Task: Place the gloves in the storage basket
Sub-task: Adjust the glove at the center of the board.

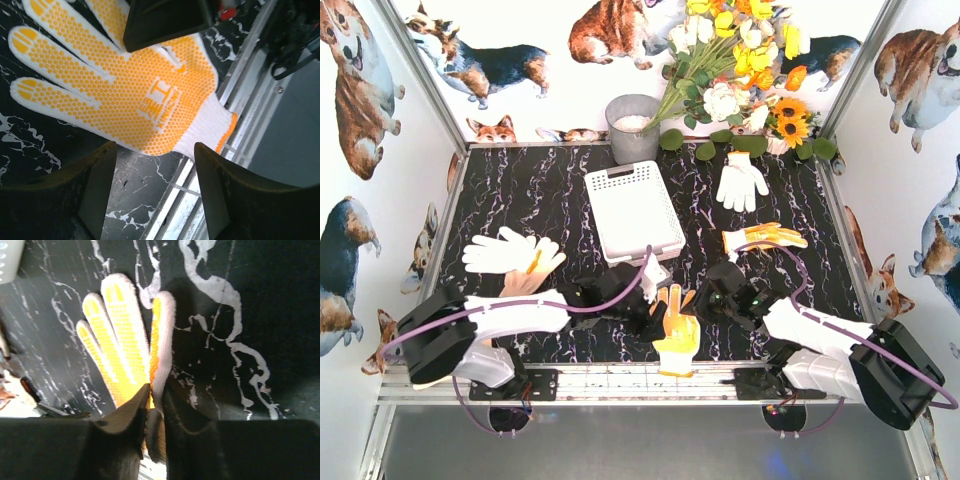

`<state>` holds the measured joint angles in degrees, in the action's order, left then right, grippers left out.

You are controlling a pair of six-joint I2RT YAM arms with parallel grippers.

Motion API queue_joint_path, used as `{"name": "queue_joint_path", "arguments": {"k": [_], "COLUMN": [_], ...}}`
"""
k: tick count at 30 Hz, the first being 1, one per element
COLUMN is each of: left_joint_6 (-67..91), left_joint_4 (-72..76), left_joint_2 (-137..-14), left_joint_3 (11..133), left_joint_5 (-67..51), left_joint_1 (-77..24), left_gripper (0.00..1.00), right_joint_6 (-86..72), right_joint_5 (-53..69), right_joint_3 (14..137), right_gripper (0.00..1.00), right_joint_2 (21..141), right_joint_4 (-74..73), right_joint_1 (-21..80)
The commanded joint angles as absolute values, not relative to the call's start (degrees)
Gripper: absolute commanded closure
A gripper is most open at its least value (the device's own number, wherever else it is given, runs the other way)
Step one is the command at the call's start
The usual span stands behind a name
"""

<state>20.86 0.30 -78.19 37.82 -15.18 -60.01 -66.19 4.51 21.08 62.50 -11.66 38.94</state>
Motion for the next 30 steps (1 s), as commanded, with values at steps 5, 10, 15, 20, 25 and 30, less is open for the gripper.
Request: {"name": "queue_joint_path", "arguments": {"k": [5, 10, 15, 20, 25, 30], "left_joint_6": [20.9, 19.9, 19.4, 17.7, 16.9, 17.1], "left_joint_4": [7.3, 9.5, 10.6, 9.4, 8.4, 8.7], "left_joint_2": [-84.5, -86.9, -88.6, -89.3, -89.7, -89.7], "left_joint_3": [37.6, 37.2, 35.4, 34.8, 34.9, 34.7], "left_joint_5": [-13.4, -11.5, -10.3, -8.1, -5.8, -7.2], "left_joint_1": [-58.1, -56.9, -53.7, -51.6, -50.7, -50.6], "left_gripper": [0.55, 0.58, 0.59, 0.58, 0.58, 0.58], "right_joint_6": [-66.8, -66.4, -66.3, -66.0, -63.9, -62.3], "right_joint_5": [-2.8, -4.8, -5.1, -4.8, -5.0, -5.5], "right_joint_3": [21.1, 22.0, 22.8, 24.0, 26.3, 27.9], "right_gripper": [0.92, 0.93, 0.94, 0.95, 0.95, 0.94], "right_joint_2": [63.7, 68.1, 72.3, 76.5, 79.5, 81.1], "right_joint_4": [-5.6, -2.5, 0.6, 3.6, 3.8, 2.9], "right_joint_1": [40.4, 41.6, 41.7, 41.9, 41.9, 41.9]}}
